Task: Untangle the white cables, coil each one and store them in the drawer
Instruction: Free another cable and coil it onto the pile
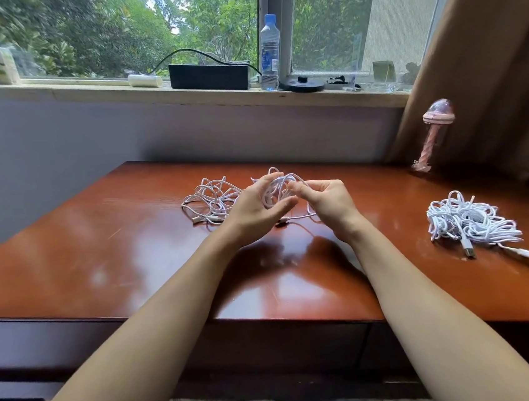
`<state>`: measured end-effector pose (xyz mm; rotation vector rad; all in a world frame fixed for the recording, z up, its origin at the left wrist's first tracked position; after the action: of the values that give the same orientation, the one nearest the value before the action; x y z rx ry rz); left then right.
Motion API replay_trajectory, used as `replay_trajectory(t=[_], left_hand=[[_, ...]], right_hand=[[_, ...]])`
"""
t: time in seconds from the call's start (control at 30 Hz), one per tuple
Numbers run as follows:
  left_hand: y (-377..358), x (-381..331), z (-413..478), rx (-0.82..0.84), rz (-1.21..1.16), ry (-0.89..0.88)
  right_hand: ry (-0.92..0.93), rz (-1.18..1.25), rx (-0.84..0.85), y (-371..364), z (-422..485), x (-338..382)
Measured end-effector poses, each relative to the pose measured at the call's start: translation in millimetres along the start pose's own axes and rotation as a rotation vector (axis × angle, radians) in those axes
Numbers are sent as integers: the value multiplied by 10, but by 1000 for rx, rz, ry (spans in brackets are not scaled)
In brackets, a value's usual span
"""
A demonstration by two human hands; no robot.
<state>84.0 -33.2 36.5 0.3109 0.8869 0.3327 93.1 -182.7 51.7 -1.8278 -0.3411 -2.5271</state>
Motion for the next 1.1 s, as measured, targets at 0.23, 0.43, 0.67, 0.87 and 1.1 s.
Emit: replay_trajectory(t=[0.23, 0.43, 0.67, 0.87, 1.1], left_hand=[[-20, -13, -18, 40, -32, 95], [-108, 64, -45, 131, -110, 138], [-76, 6, -25, 73, -155, 138], [15, -55, -21, -25, -111, 102], [65, -45, -8, -69, -221, 181]], right_hand=[[-20, -6, -17, 4, -39, 40], [-51, -21, -62, 34, -9, -6], [-58, -22, -78, 69, 25, -32], [-33, -17, -44, 33, 6, -18], [53, -23, -104, 88, 44, 3]])
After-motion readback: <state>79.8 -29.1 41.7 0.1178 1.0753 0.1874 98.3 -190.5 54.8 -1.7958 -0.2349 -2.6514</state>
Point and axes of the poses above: each hand's wrist, its own z-axis towards the middle knuckle, its own y-axis out of the back of the hand, x = y × z, the point moved 8 cm from there along z, towards the middle knuckle, and after that the axes turned 3 degrees about -y, right-handed, at the moved point
